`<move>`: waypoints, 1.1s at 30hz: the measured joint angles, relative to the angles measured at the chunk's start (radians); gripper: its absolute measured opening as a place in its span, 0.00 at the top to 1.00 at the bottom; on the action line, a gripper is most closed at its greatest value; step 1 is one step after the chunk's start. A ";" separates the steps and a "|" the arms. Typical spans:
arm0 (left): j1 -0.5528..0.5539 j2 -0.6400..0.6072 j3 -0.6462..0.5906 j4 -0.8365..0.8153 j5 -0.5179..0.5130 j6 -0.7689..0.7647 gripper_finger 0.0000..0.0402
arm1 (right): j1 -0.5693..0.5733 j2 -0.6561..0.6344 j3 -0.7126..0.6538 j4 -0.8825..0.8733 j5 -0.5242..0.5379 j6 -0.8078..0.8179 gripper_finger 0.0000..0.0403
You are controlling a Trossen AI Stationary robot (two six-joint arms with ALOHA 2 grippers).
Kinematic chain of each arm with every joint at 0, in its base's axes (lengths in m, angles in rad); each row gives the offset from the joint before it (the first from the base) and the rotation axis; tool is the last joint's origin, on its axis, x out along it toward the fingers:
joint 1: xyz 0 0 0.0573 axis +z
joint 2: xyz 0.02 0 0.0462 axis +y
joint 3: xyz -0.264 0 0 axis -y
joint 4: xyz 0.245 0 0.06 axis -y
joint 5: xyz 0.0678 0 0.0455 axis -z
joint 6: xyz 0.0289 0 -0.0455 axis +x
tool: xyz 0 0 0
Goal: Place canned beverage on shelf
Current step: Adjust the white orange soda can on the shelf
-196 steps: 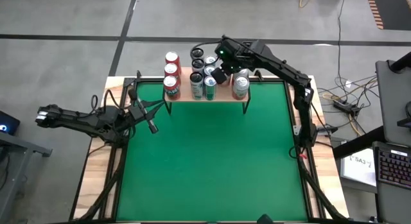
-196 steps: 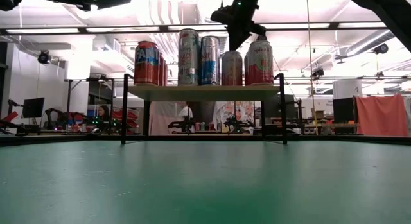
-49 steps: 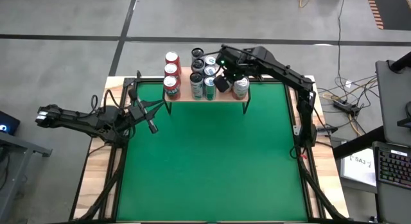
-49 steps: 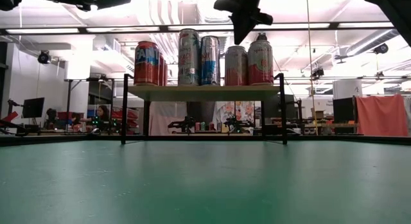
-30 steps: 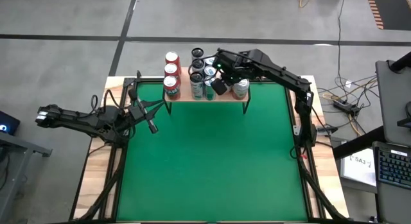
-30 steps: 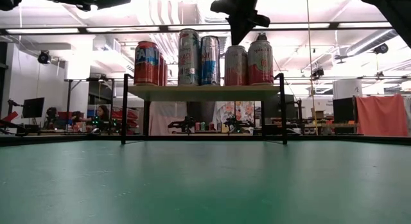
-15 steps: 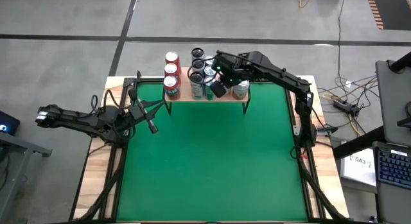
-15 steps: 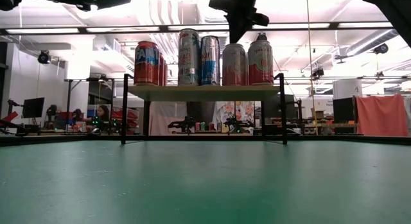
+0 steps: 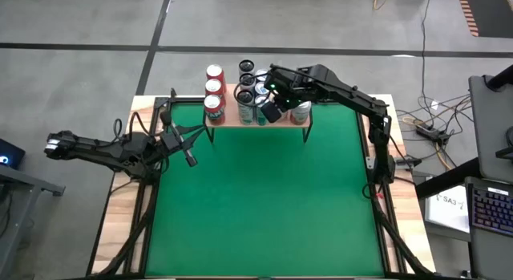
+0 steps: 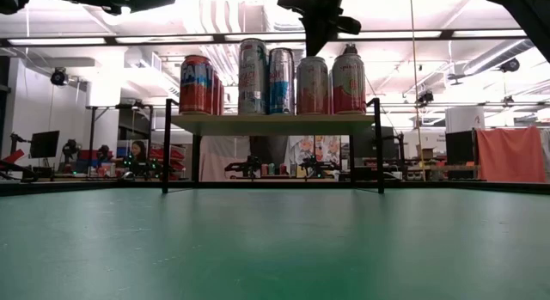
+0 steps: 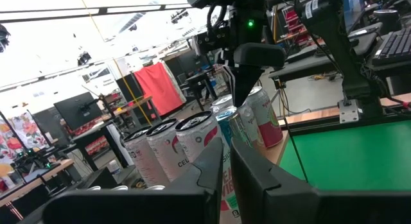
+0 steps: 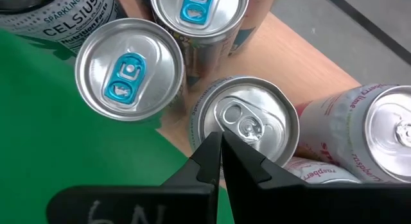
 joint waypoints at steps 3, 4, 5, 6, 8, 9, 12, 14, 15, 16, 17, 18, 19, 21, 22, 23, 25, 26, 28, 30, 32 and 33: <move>0.000 0.000 0.000 0.000 0.000 0.000 0.97 | 0.000 0.000 0.000 -0.010 0.000 0.012 0.98; 0.000 0.000 0.000 0.000 0.000 0.000 0.97 | 0.001 0.000 0.000 -0.013 -0.004 0.013 0.98; 0.000 0.000 0.000 0.000 0.000 0.000 0.97 | 0.002 0.000 0.000 -0.013 -0.010 0.014 0.98; 0.000 0.000 0.000 0.000 0.000 0.000 0.97 | 0.002 -0.001 0.001 -0.014 -0.018 0.014 0.98; 0.000 0.000 0.000 0.000 0.000 0.000 0.97 | 0.003 -0.002 0.001 -0.016 -0.032 0.015 0.98; 0.000 0.000 0.000 0.000 0.000 0.000 0.97 | 0.005 -0.002 0.001 -0.016 -0.032 0.015 0.98; 0.000 0.000 0.000 0.000 0.000 0.000 0.97 | 0.007 -0.003 0.001 -0.016 -0.033 0.015 0.98; 0.000 0.000 0.000 0.000 0.000 0.000 0.97 | 0.007 -0.003 0.001 -0.016 -0.033 0.019 0.98; 0.000 0.000 0.000 0.000 0.000 0.000 0.97 | 0.006 -0.003 0.001 -0.015 -0.030 0.018 0.98; 0.000 0.000 0.000 0.000 0.000 0.000 0.97 | 0.006 -0.004 0.001 -0.016 -0.023 0.016 0.98; 0.000 0.000 0.000 0.000 0.000 0.000 0.97 | 0.006 -0.004 0.001 -0.015 -0.016 0.015 0.98; 0.000 0.000 0.000 0.000 0.000 0.000 0.97 | 0.006 -0.004 0.001 -0.015 -0.013 0.014 0.98; 0.000 0.000 0.000 0.000 0.000 0.000 0.97 | 0.006 -0.006 0.001 -0.015 -0.011 0.014 0.98; 0.000 0.000 0.000 0.000 0.000 0.000 0.97 | 0.006 -0.009 0.000 -0.017 0.002 0.013 0.98; 0.000 0.000 0.000 0.000 0.000 0.000 0.97 | 0.006 -0.012 0.000 -0.016 0.004 0.012 0.98; 0.000 0.000 0.000 0.000 0.000 0.000 0.97 | 0.006 -0.013 0.000 -0.016 0.004 0.011 0.98; 0.000 0.000 0.000 0.000 0.000 0.000 0.97 | 0.006 -0.018 0.000 -0.015 0.007 0.011 0.98; 0.000 0.000 0.000 0.000 0.000 0.000 0.97 | 0.006 -0.020 0.000 -0.015 0.009 0.010 0.98; 0.000 0.000 0.000 0.000 0.000 0.000 0.97 | 0.006 -0.024 0.000 -0.014 0.011 0.009 0.98; 0.000 0.000 0.000 0.000 0.000 0.000 0.97 | 0.009 -0.027 0.000 -0.012 0.012 -0.003 0.98; 0.000 0.000 0.000 0.000 0.000 0.000 0.97 | 0.019 -0.030 0.000 -0.002 0.021 -0.017 0.98; 0.000 0.000 0.000 0.000 0.000 0.000 0.97 | 0.027 -0.033 0.000 0.005 0.027 -0.025 0.98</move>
